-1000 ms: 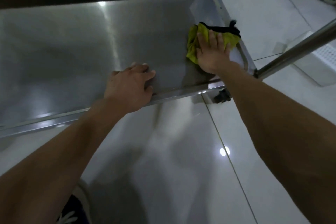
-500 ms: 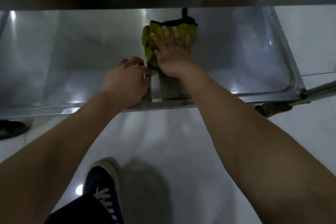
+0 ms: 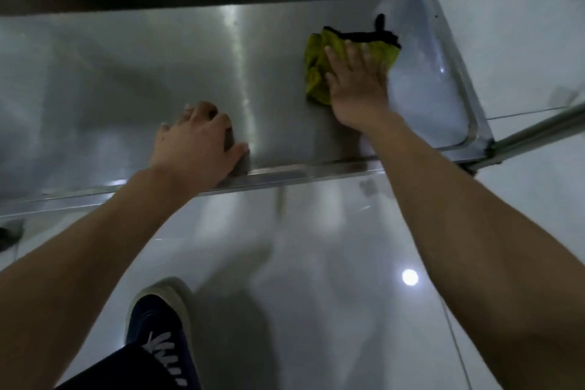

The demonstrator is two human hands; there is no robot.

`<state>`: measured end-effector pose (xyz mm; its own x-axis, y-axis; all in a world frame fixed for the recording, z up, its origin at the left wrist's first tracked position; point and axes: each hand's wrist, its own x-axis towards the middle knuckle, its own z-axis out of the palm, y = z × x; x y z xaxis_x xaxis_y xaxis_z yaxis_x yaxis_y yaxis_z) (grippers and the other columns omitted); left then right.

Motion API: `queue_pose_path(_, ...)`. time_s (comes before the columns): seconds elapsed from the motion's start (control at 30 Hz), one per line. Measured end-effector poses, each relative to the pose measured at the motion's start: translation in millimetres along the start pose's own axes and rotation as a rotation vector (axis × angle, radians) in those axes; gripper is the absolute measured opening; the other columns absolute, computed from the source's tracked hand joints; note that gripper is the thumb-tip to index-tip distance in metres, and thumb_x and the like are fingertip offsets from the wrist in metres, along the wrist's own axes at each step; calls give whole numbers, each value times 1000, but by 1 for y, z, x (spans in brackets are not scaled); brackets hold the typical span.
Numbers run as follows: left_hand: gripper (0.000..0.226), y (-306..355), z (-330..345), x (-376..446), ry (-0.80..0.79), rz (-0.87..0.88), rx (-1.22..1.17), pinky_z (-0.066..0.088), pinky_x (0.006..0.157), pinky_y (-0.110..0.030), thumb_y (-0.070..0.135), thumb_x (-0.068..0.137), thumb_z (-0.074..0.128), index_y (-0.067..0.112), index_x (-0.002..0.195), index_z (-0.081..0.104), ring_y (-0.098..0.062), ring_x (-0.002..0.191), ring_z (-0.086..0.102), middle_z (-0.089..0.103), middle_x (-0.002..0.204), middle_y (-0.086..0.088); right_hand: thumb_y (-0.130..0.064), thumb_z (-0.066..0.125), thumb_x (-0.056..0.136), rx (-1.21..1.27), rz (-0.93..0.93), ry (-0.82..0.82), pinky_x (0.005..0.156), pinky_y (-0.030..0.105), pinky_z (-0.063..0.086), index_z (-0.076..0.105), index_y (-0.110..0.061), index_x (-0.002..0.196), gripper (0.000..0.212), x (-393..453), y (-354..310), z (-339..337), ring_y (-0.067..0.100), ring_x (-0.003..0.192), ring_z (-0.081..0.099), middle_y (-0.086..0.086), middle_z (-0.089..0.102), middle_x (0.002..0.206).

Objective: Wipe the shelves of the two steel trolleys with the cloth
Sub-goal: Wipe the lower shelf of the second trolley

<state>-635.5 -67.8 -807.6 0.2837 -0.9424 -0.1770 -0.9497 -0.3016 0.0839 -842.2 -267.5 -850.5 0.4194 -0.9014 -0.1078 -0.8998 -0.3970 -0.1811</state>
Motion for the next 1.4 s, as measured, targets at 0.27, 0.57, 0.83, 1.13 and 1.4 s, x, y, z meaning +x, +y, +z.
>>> queue_pose_path(0.27,67,2,13,8,-12,27,-19,49,93,-60,85,71,45,31,109,56,-41,115,58,43,136,-4,-41,23,108,-8,293,8,123,53,-1,9,-35,160,54,-42,139,-36,28,155,-3,2,3,169)
queue_pose_path(0.57,61,11,19,7,-10,23,-29,42,97,-66,65,84,61,18,123,55,-41,136,37,41,142,-12,-41,28,107,-21,301,50,121,56,8,16,-30,160,55,-121,116,-13,32,153,7,6,12,168)
queue_pose_path(0.83,61,21,9,-1,-42,14,-73,35,103,-66,59,89,60,13,128,54,-39,143,27,38,148,-14,-41,27,106,5,120,100,120,57,9,26,-28,157,53,-167,26,4,29,150,17,4,23,164)
queue_pose_path(1.13,63,22,2,-2,-90,11,-13,38,102,-64,58,93,54,14,138,48,-38,143,27,36,149,-13,-43,41,103,-103,-229,97,120,59,12,33,-23,156,57,-173,-50,27,34,149,23,10,28,162)
queue_pose_path(1.4,33,28,-6,-22,-98,57,-27,38,103,-59,34,101,40,17,122,57,-33,140,32,44,142,-9,5,72,72,0,-376,290,106,53,36,61,-19,135,68,-179,-41,23,34,121,51,10,59,134)
